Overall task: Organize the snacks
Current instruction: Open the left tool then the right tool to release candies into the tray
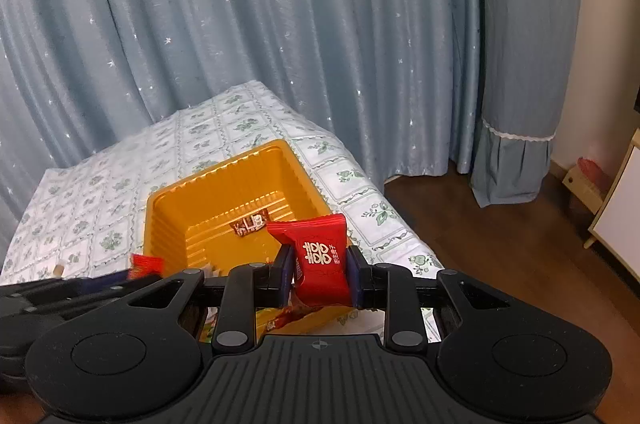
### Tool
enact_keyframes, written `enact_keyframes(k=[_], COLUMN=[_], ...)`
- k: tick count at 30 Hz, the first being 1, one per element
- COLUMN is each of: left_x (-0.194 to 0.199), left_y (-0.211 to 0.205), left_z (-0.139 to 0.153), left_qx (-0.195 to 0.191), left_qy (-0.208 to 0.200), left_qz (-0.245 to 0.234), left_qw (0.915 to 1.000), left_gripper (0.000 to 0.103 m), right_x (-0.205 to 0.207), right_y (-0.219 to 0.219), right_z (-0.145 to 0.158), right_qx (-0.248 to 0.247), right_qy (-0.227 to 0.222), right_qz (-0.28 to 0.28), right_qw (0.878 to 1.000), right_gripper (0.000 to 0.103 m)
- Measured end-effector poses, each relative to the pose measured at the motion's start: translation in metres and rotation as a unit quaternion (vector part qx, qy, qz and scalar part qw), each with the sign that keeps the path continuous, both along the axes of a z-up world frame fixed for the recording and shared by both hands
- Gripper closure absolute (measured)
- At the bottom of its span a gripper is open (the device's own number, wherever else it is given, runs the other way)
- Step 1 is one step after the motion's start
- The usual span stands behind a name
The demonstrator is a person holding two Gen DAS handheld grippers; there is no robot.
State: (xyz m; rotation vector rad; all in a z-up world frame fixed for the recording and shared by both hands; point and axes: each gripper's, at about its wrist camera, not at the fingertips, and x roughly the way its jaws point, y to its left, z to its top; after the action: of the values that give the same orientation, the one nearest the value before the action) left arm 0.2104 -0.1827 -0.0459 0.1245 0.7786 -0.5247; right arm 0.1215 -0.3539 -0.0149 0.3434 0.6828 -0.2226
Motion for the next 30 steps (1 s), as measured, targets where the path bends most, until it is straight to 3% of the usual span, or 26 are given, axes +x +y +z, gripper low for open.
enact_keyframes(k=[1,4,5,16,23,25,27,30], left_x=[0.002,0.006,0.006,-0.017,-0.021,-0.022,-0.024,-0.028], left_y=[-0.002,-0.004,0.0,0.066,0.087,0.09,0.092,0.095], left_z=[-0.004,-0.012,-0.013,-0.012,-0.011,-0.012,-0.012,-0.01], left_qx=[0.003,0.009,0.008,-0.002,-0.013,-0.014,-0.015,-0.014], left_qy=[0.0,-0.002,-0.003,-0.005,0.001,0.003,0.003,0.003], left_qz=[-0.002,-0.003,0.0,0.07,0.09,0.092,0.094,0.097], left_qw=[1.0,1.0,1.0,0.9975,0.9958,0.9956,0.9954,0.9952], left_gripper=[0.082,0.064,0.062,0.059,0.059,0.059,0.059,0.059], right_x=[0.002,0.008,0.008,0.02,0.032,0.035,0.034,0.029], right_y=[-0.001,0.0,0.0,0.015,0.032,0.032,0.028,0.027], right_z=[-0.001,-0.005,-0.006,-0.015,-0.016,-0.018,-0.018,-0.015], right_qx=[0.0,0.0,0.0,0.008,0.018,0.039,0.058,0.057], right_qy=[0.0,0.002,0.003,0.008,0.004,-0.004,-0.011,-0.021], right_qz=[0.0,0.001,0.001,0.023,0.046,0.053,0.048,0.041], right_qw=[1.0,1.0,1.0,1.0,0.999,0.998,0.997,0.997], right_gripper=[0.075,0.075,0.075,0.075,0.075,0.067,0.039,0.038])
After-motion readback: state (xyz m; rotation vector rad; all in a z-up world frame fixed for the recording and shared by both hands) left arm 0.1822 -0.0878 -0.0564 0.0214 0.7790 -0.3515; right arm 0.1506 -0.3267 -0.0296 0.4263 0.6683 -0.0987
